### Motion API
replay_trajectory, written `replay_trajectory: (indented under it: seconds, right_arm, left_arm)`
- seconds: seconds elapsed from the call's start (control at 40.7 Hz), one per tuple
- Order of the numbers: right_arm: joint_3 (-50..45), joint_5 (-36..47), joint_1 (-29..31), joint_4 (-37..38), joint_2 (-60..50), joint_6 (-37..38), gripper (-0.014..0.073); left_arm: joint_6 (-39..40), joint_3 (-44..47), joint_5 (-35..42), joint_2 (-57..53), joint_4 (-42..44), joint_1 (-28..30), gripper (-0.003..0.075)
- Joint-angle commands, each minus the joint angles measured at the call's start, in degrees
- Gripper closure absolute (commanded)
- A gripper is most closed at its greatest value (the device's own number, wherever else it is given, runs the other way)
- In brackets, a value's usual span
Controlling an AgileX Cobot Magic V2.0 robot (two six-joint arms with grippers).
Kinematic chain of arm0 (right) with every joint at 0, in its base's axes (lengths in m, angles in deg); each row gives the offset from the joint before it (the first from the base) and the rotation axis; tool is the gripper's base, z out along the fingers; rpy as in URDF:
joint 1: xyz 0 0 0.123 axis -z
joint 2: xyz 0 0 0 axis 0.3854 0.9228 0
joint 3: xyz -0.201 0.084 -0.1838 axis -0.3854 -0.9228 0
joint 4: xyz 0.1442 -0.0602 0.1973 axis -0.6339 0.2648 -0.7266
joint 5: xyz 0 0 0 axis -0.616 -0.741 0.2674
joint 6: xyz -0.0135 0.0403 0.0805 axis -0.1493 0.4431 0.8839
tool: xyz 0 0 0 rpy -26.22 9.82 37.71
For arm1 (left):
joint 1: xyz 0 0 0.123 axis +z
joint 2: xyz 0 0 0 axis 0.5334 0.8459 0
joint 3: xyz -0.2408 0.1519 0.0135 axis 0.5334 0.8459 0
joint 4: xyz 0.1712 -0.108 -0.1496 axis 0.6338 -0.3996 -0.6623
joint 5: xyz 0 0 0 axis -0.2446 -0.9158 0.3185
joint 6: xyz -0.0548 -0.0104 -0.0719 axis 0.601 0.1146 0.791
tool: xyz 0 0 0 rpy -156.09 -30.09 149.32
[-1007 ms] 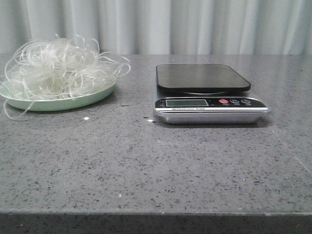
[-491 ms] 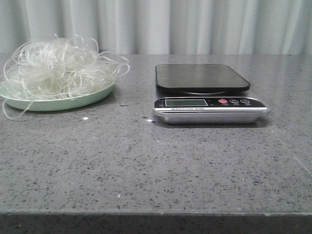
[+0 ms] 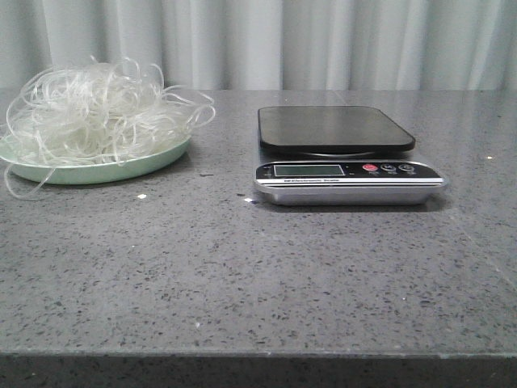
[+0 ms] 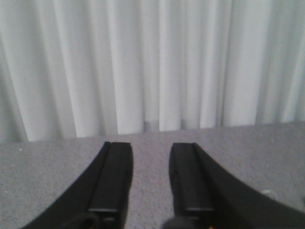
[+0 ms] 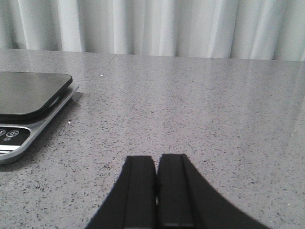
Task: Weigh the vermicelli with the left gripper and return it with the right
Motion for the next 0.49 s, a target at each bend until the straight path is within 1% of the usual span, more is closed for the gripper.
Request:
replay_trajectory:
  seconds: [0.0, 0.074, 0.147, 0.221, 0.295, 0.344, 0.467]
  right_arm:
    - [0.4, 4.3, 0.2, 0.5, -0.9, -0.1, 0.0442]
    - [0.4, 4.3, 0.2, 0.5, -0.9, -0.1, 0.0442]
    - [0.4, 4.2, 0.2, 0.5, -0.9, -0.1, 0.0442]
    - [0.4, 4.2, 0.2, 0.5, -0.9, -0.1, 0.0442]
    - [0.4, 4.2, 0.2, 0.5, -0.9, -0.1, 0.0442]
    - [0.4, 4.2, 0.2, 0.5, -0.9, -0.1, 0.0442]
    - [0.4, 4.2, 0.2, 0.4, -0.9, -0.1, 0.0442]
  left_arm:
    - [-2.4, -3.1, 0.7, 4.8, -2.3, -2.1, 0.0267]
    - [-3.0, -4.0, -1.5, 8.4, -2.3, -3.8, 0.023]
    - [-3.1, -5.1, -3.8, 11.8, -2.3, -5.3, 0.021]
    - [-5.4, -6.2, -6.8, 15.0, -3.5, -6.5, 0.0178]
    - [-9.6, -7.6, -9.9, 18.5, -6.9, -6.9, 0.0142]
    - [-13.4, -8.8, -12.2, 20.6, -11.2, -6.9, 0.0113]
    - [-22.4, -11.9, -18.3, 26.0, -18.8, -6.9, 0.008]
